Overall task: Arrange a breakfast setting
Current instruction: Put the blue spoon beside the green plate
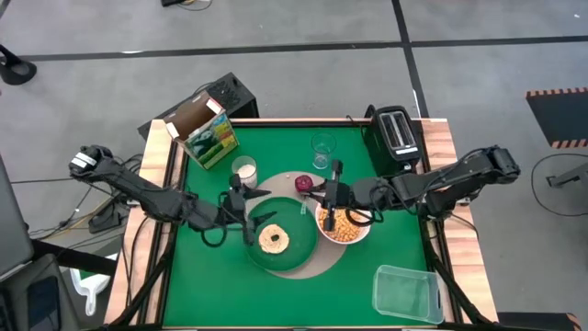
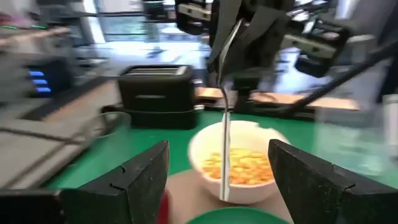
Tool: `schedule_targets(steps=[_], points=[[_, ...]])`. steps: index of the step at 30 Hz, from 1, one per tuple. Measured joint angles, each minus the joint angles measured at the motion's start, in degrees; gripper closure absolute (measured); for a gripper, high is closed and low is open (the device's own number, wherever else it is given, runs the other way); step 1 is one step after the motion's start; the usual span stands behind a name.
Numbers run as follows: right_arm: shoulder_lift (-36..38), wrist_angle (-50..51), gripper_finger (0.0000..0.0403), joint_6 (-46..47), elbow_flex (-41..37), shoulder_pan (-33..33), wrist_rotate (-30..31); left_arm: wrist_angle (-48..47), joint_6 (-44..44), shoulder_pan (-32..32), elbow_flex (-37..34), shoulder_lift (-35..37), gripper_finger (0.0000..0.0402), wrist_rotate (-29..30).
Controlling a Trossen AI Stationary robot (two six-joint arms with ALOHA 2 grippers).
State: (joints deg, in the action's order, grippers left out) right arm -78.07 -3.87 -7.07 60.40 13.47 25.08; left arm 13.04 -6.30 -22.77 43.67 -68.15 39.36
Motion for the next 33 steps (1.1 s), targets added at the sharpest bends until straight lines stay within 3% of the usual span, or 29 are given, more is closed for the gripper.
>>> schedule_targets(steps=[7, 15, 23, 33], points=[[-0.01, -5.94, 0.0358, 1.48, 0.07, 1.71, 5.92, 0.52, 0.02, -5.98, 4.05, -11.79, 0.016, 17.35], [-0.04, -12.12, 0.0358, 1.2, 0.04, 3.93, 10.71, 0.89, 3.63, -6.86, 14.42, -28.82, 0.0181, 37.99], [-0.03, -15.25, 0.0358, 2.03, 0.04, 3.91, 11.11, 0.86, 11.75, -5.28, 25.0, -38.65, 0.0204, 47.36], [-0.04, -15.7, 0.0358, 2.16, 0.04, 3.91, 11.2, 0.89, 9.93, -4.08, 26.61, -39.51, 0.0253, 46.88]])
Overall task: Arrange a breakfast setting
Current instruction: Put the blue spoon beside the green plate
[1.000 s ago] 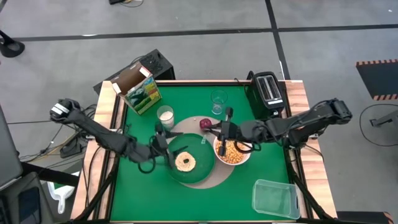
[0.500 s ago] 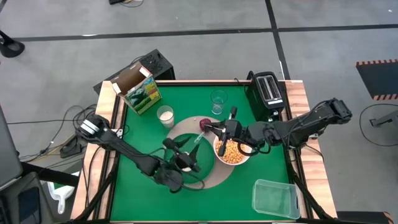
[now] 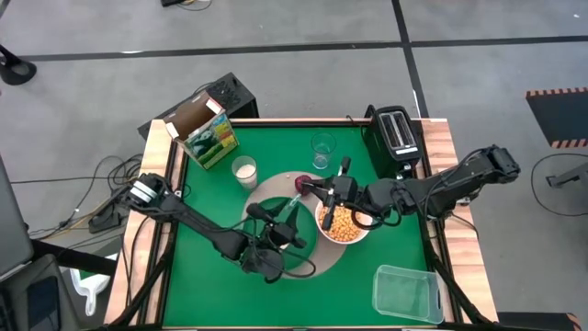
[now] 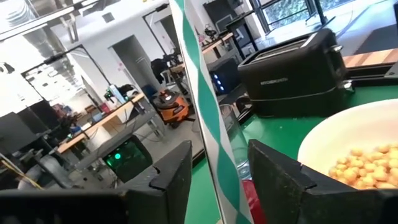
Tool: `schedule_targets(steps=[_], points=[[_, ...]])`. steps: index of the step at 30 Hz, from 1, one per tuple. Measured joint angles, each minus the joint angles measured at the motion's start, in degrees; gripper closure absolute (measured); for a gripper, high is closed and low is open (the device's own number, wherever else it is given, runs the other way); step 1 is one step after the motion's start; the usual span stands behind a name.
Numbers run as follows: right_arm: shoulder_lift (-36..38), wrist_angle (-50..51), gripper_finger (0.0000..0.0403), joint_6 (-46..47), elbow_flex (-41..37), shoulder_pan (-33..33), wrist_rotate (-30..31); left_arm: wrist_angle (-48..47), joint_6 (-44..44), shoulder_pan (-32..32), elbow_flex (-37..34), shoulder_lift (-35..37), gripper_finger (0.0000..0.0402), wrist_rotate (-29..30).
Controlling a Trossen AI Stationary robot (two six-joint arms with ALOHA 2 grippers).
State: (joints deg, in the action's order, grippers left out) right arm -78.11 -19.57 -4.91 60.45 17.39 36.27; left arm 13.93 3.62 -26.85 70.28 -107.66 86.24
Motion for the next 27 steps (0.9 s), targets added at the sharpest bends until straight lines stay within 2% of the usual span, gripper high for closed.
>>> schedule_targets(steps=[13, 22, 27], points=[[0.0, -0.75, 0.0358, 0.3, 0.0, -0.26, 0.38, 0.21, -0.31, 0.13, 0.0, 0.0, 0.0337, 0.54], [0.0, -0.65, 0.0356, 0.52, 0.0, -0.26, 0.13, 0.24, -0.71, 0.07, 0.0, -0.02, 0.0343, 0.5], [0.04, 0.29, 0.0342, 2.32, 0.0, -0.26, -1.02, -0.03, -0.63, 0.08, 0.0, -0.04, 0.0344, 0.46]])
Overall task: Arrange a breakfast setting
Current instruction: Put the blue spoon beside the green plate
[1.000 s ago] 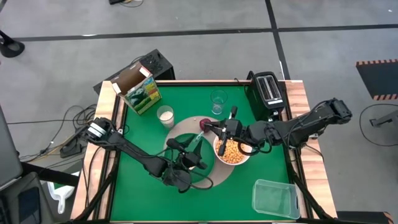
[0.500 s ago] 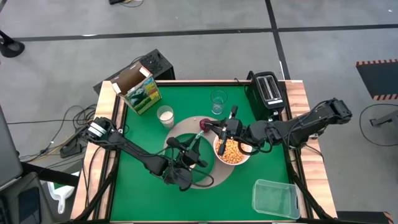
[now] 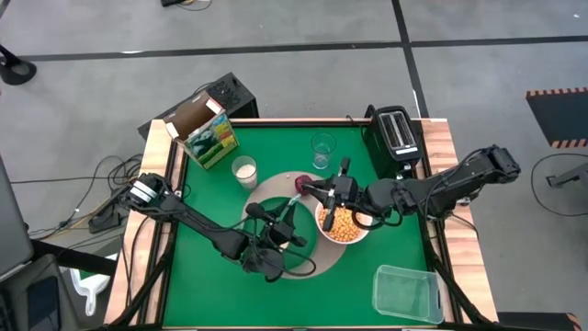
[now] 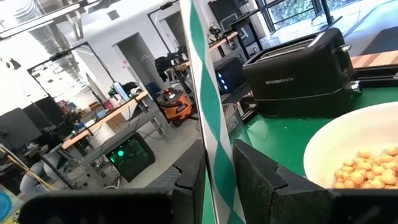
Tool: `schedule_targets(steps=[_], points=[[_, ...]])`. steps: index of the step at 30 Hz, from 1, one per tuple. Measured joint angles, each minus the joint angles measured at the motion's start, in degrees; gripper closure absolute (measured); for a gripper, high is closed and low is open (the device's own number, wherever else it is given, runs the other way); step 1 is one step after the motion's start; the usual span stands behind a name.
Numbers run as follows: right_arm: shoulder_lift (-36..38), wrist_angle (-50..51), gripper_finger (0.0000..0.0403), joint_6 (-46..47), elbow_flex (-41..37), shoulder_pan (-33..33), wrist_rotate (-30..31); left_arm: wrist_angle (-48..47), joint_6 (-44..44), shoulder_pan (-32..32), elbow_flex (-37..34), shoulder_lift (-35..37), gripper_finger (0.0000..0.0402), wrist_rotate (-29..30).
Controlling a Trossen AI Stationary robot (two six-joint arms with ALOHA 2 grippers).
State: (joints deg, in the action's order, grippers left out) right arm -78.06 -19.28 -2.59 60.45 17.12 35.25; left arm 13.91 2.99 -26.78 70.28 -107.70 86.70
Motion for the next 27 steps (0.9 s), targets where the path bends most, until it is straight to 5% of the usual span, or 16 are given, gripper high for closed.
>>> schedule_targets(steps=[14, 27], points=[[0.2, -0.08, 0.0218, -1.99, 0.0, 0.64, -1.08, -0.08, 1.04, -0.01, -0.02, -0.11, 0.0346, -0.54], [7.11, 1.43, 0.0213, -6.93, 0.04, 4.67, -0.66, -0.54, 3.03, -1.13, -0.02, 0.15, 0.0356, 3.36]])
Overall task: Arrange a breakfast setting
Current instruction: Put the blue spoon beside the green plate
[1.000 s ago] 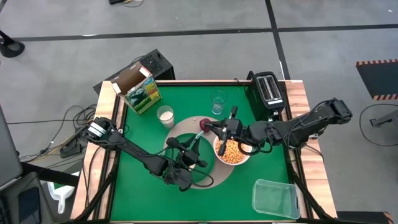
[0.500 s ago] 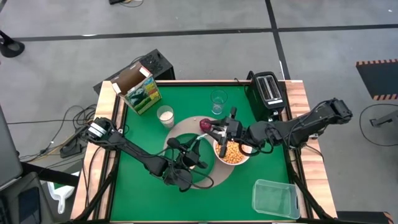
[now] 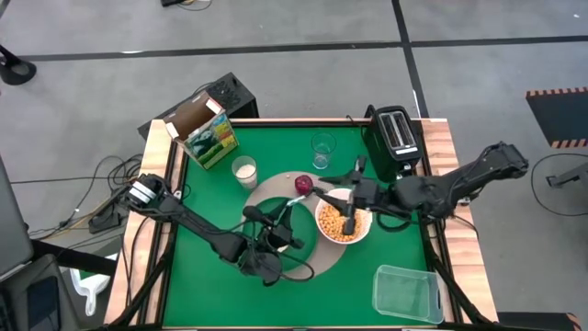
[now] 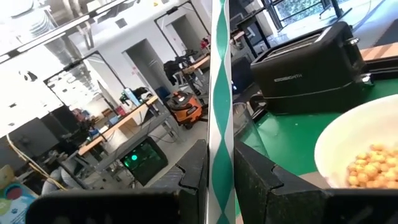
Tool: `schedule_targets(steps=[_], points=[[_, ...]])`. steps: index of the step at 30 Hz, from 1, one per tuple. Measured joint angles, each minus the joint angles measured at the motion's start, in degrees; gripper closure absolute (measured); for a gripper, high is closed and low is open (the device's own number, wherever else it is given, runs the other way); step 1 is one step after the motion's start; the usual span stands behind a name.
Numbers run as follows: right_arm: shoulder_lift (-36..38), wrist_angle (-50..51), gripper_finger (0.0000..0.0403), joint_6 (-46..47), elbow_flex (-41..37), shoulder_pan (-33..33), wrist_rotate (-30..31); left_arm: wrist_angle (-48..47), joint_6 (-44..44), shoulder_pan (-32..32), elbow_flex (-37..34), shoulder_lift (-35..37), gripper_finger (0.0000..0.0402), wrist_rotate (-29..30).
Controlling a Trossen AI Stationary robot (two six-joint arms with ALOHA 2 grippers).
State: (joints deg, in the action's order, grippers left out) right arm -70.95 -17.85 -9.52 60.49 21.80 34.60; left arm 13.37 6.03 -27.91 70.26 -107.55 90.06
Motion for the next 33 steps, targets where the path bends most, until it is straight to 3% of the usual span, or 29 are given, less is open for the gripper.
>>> schedule_targets(steps=[6, 11, 17, 24, 28, 33], points=[[5.28, 8.37, 0.0213, 0.88, 0.02, 3.07, -0.01, -6.34, -6.56, -1.9, -0.09, 3.63, 0.0357, -0.02], [7.42, 16.62, 0.0214, 2.03, 0.04, 6.18, -0.01, -24.02, -24.54, -4.47, -0.09, 9.65, 0.0357, -2.38], [6.65, 25.47, 0.0214, 5.94, 0.07, 8.94, -0.05, -49.24, -52.72, -5.52, -0.07, 16.17, 0.0358, -19.53], [3.87, 32.84, 0.0214, 10.55, 0.04, 9.69, -0.03, -70.98, -73.94, -6.92, -0.07, 17.73, 0.0358, -41.79], [2.38, 35.97, 0.0214, 12.78, 0.04, 10.27, -0.16, -79.2, -83.4, -8.45, -0.62, 17.3, 0.0358, -54.3], [2.24, 41.0, 0.0214, 18.22, 0.04, 11.37, 0.23, -82.73, -94.87, -10.69, -4.46, 17.25, 0.0358, -62.26]])
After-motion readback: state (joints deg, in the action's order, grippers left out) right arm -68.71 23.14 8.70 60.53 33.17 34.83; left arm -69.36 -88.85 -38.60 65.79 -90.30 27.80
